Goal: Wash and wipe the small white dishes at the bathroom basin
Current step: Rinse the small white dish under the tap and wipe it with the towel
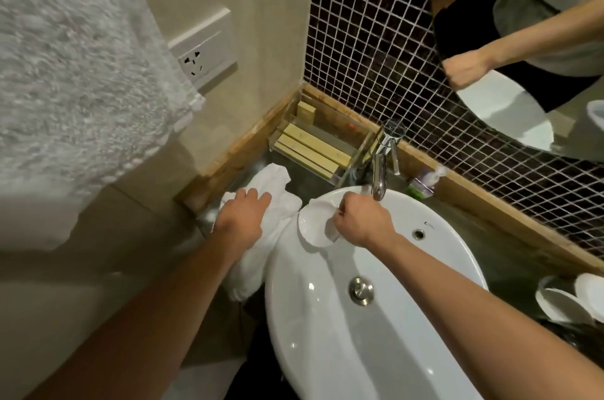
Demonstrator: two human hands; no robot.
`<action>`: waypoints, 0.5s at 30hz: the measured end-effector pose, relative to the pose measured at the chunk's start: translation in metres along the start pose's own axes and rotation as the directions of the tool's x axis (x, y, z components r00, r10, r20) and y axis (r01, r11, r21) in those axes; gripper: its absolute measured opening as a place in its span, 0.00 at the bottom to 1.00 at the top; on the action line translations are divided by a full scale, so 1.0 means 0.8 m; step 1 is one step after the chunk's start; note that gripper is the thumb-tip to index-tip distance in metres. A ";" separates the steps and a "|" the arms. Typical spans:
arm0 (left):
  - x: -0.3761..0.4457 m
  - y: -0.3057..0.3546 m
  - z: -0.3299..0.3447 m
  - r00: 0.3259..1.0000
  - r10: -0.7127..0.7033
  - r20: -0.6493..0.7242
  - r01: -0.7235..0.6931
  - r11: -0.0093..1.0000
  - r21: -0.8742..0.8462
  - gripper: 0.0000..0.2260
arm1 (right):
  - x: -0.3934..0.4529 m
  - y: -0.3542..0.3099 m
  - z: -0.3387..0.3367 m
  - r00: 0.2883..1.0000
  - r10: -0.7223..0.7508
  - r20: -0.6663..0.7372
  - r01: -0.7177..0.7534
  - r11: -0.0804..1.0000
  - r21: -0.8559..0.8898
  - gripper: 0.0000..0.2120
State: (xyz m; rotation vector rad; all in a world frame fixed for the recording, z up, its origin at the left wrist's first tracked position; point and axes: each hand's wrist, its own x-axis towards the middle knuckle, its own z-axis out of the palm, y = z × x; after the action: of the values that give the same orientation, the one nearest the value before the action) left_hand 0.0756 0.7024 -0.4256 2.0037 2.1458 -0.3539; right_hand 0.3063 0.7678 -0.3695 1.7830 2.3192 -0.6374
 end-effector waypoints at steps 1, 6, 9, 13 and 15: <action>0.000 0.002 -0.009 0.999 0.002 -0.033 -0.003 0.999 -0.035 0.22 | 0.000 -0.001 -0.002 1.000 0.005 0.000 -0.005 1.000 0.003 0.09; -0.006 0.025 -0.062 0.974 0.054 -0.219 -0.083 0.989 -0.126 0.18 | 0.004 -0.014 -0.019 0.998 0.054 0.027 -0.055 0.998 0.024 0.06; -0.009 0.045 -0.090 0.945 0.106 -0.311 -0.137 0.987 -0.080 0.16 | 0.007 -0.027 -0.032 0.995 0.089 0.053 -0.094 0.991 0.092 0.06; -0.012 0.069 -0.103 0.927 0.152 -0.342 -0.179 0.983 -0.048 0.15 | 0.010 -0.031 -0.038 0.989 0.124 0.074 -0.139 0.962 0.237 0.07; -0.015 0.079 -0.099 0.930 0.150 -0.335 -0.187 0.979 -0.080 0.16 | 0.010 -0.028 -0.037 0.985 0.151 0.085 -0.171 0.932 0.319 0.09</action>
State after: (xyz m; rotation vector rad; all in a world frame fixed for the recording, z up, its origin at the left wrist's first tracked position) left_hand 0.1414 0.7186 -0.3495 2.2941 2.0888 0.1332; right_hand 0.2871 0.7828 -0.3403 2.0314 2.0948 -1.0809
